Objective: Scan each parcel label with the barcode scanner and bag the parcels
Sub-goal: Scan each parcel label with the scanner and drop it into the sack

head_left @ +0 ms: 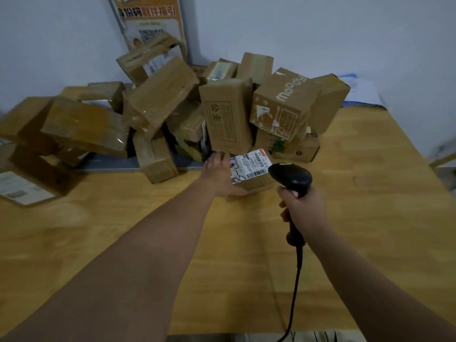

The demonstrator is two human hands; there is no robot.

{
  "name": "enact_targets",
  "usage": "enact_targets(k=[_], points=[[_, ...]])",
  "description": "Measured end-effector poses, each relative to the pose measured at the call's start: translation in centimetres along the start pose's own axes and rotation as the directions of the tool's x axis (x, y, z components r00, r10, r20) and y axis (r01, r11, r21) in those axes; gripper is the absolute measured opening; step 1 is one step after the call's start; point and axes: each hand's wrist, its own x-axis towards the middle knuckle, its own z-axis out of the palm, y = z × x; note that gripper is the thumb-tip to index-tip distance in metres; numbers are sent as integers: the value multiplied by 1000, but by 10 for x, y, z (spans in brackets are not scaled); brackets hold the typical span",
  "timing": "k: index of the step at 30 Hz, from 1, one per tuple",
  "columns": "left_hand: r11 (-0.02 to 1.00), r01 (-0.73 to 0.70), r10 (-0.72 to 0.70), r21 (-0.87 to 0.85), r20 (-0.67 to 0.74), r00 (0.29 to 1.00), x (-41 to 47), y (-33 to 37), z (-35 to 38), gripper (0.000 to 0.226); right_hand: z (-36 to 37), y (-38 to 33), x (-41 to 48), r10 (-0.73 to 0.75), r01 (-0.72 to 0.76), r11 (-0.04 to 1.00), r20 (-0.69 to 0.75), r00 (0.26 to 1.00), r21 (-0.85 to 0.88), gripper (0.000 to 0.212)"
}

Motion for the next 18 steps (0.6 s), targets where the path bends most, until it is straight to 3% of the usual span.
enact_targets(k=[3, 10, 14, 16, 18], points=[[996, 19, -20, -88, -20, 1000, -7, -6, 5, 121, -1, 2, 6, 9, -9, 1000, 7, 1000, 21, 10], [982, 183, -186, -41, -65, 980, -89, -19, 39, 128, 22, 9, -5, 46, -56, 993, 88, 995, 108, 15], [929, 307, -337, -209, -127, 933, -120, -28, 55, 123, 42, 9, -22, 19, -47, 991, 215, 976, 129, 26], [915, 316, -360, -251, -155, 920, -129, -30, 62, 109, 52, 9, -28, 10, -43, 991, 255, 967, 124, 28], [912, 249, -324, -326, -202, 924, -136, -32, 67, 75, 58, 13, -35, 13, -41, 994, 268, 963, 99, 24]])
